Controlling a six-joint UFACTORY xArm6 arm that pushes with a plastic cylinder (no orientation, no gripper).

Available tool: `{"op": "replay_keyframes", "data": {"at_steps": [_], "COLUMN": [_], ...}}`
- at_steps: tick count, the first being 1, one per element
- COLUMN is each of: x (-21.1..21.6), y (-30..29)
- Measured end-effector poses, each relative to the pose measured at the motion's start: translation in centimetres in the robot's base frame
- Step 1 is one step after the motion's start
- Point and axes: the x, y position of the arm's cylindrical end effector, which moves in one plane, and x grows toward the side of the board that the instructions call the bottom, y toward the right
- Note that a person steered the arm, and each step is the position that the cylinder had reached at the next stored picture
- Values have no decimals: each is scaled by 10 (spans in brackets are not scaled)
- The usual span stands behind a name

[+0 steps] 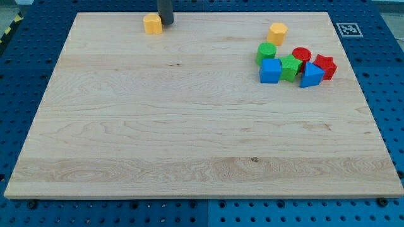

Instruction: Move blue traingle towards right

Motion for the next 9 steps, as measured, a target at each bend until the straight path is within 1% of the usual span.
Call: {"op": "replay_keyframes", "data": {"at_steps": [1,3,4,7,8,9], "x": [2,22,22,22,22,9], "y": [1,1,1,-34,-34,42]}}
